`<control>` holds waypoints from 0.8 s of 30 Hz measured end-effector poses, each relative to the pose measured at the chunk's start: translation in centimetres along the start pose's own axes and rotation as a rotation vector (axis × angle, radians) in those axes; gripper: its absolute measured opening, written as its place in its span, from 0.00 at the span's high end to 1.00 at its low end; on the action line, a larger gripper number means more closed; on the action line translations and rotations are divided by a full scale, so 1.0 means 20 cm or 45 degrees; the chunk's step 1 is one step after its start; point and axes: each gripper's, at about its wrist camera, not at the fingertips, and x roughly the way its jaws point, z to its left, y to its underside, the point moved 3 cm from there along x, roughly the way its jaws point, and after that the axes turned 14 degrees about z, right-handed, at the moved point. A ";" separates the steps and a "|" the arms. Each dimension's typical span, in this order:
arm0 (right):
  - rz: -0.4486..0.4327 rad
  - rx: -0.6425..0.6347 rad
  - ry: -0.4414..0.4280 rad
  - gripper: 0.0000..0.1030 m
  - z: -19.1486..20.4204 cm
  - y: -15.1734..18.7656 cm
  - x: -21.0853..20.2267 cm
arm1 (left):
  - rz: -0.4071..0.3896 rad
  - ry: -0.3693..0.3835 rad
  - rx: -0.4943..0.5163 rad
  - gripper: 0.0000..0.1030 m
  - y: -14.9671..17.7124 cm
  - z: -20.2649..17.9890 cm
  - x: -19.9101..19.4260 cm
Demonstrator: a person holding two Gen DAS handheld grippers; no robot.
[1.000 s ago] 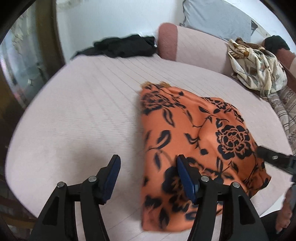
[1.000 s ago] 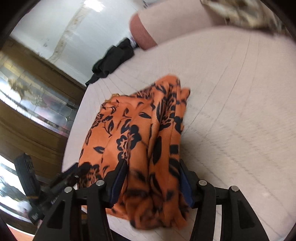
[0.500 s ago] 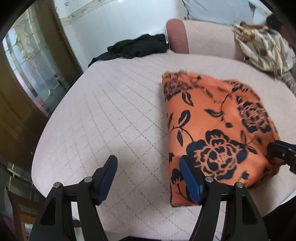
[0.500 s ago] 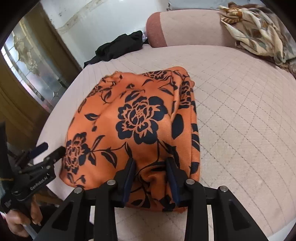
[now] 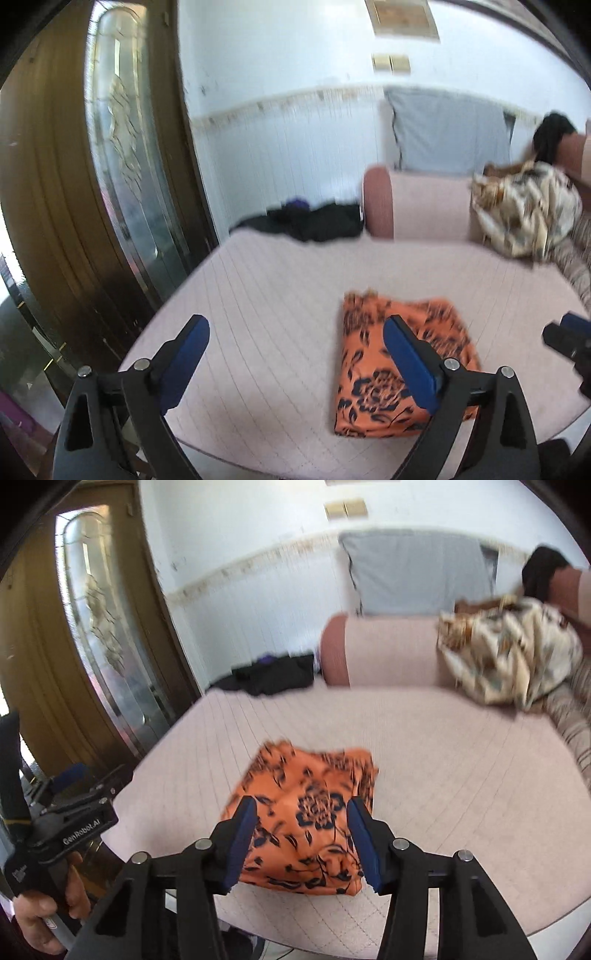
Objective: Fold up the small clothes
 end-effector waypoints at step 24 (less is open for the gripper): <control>-0.261 -0.077 0.014 0.40 0.30 0.02 -0.62 | -0.252 -0.060 -0.137 0.00 -0.08 0.16 -0.71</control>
